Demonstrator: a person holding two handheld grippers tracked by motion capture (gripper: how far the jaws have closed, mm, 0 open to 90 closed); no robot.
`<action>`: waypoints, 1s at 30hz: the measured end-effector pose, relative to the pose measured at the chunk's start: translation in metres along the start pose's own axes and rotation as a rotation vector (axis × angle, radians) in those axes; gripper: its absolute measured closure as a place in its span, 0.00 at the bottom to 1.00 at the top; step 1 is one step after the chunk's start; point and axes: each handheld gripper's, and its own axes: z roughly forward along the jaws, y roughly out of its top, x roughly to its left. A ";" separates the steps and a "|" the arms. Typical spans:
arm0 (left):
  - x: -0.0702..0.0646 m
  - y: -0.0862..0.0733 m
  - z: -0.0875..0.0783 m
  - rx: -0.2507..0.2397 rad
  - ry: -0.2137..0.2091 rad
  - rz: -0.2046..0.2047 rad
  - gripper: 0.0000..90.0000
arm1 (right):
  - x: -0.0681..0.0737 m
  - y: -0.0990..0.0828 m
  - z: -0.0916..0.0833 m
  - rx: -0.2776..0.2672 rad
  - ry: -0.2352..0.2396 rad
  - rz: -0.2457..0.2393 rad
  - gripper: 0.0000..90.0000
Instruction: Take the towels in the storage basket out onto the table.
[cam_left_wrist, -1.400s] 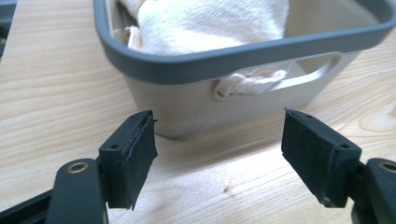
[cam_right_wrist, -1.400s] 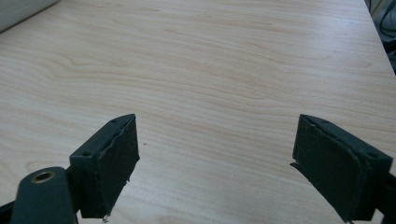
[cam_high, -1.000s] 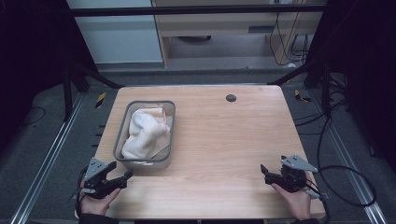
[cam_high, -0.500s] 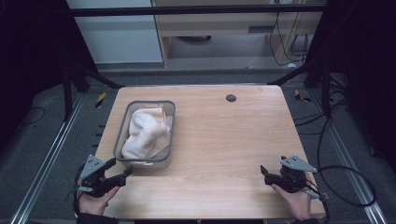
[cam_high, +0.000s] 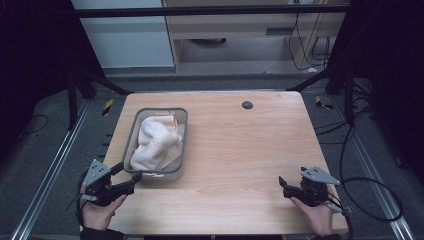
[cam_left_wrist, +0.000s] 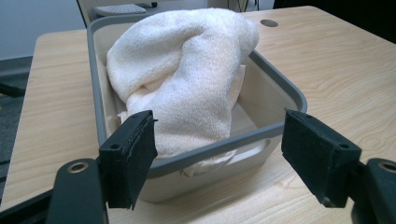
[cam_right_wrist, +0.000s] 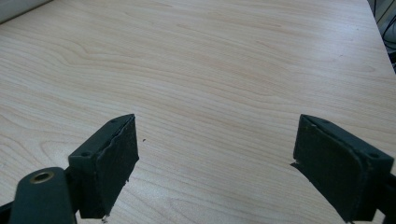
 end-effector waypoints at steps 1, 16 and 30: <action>0.000 0.001 0.000 0.001 -0.001 0.003 0.28 | 0.000 0.000 0.000 -0.002 -0.001 -0.004 0.15; 0.005 0.024 0.002 -0.012 -0.001 0.011 0.28 | -0.001 0.000 0.002 0.005 0.003 0.002 0.15; 0.010 0.047 0.017 0.015 -0.002 0.035 0.26 | -0.002 0.000 0.003 0.014 0.005 0.001 0.15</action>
